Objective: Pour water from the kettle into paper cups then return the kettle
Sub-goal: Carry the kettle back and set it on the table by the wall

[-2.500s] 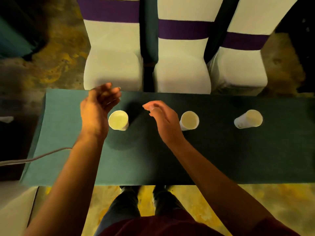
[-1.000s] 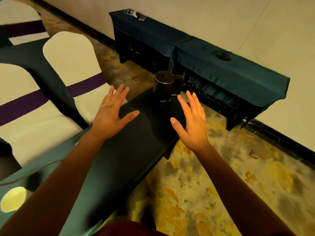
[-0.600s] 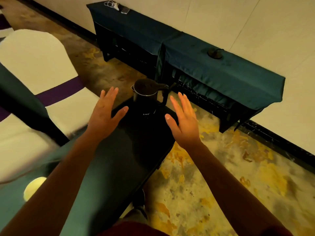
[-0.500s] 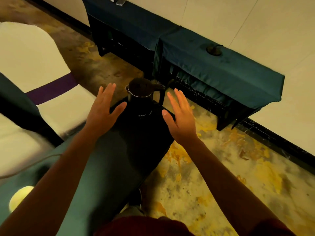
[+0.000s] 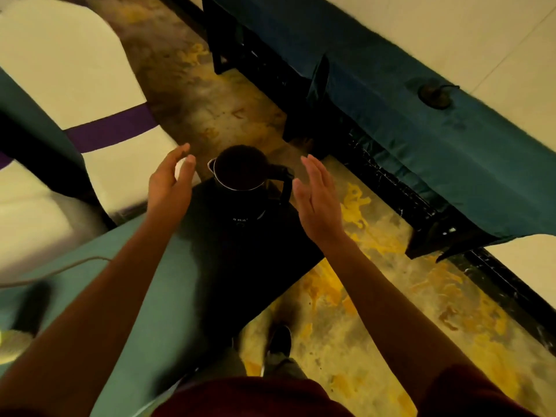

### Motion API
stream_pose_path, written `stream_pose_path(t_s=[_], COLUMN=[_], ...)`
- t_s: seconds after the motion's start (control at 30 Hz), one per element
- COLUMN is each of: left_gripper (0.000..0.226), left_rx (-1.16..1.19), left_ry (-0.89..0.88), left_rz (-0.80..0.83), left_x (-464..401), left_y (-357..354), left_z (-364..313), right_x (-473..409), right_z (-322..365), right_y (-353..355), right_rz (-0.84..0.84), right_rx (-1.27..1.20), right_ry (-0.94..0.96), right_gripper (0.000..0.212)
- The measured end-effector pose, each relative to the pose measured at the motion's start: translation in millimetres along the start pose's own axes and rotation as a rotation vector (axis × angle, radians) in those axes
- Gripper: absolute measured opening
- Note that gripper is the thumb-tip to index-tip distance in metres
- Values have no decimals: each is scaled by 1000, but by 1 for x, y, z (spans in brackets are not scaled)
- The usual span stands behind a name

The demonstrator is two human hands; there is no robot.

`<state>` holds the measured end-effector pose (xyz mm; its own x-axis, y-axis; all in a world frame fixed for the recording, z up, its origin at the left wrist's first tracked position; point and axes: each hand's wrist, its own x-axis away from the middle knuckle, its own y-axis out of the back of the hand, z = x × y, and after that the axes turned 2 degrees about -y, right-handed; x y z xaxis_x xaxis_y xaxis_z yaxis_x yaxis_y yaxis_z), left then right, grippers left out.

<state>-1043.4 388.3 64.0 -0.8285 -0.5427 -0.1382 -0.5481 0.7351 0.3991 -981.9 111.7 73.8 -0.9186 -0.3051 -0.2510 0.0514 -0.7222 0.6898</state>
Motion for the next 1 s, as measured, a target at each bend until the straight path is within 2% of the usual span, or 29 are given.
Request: stream_pose_path(t_s=[0.1, 0.27, 0.37, 0.47, 0.63, 0.8, 0.9, 0.93, 1.0], left_gripper=[36, 34, 33, 34, 38, 43, 43, 43, 42], left_rx=[5, 125, 276, 371, 455, 526, 535, 531, 518], left_ry=[86, 198, 306, 366, 444, 507, 538, 539, 537], left_rz=[35, -34, -15, 4, 47, 80, 77, 80, 81], left_x=[-14, -45, -56, -62, -74, -79, -81, -80, -79], left_y=[-23, -53, -64, -69, -81, -88, -91, -91, -91], left_z=[1, 14, 26, 34, 38, 44, 48, 49, 51], right_x=[-16, -52, -57, -60, -75, -75, -64, -59, -51], right_z=[-16, -41, -54, -59, -55, -71, -83, -92, -104], right_y=[-13, -46, -65, -80, -88, -104, -113, -115, -113], right_rz=[41, 42, 46, 10, -23, 18, 9, 9, 40], right_rx=[-90, -466, -519, -550, -664, -973, -979, -921, -786], right_ry=[-78, -452, -483, -474, -523, -771, -658, -592, -487], right_gripper=[61, 60, 52, 33, 40, 37, 73, 75, 48])
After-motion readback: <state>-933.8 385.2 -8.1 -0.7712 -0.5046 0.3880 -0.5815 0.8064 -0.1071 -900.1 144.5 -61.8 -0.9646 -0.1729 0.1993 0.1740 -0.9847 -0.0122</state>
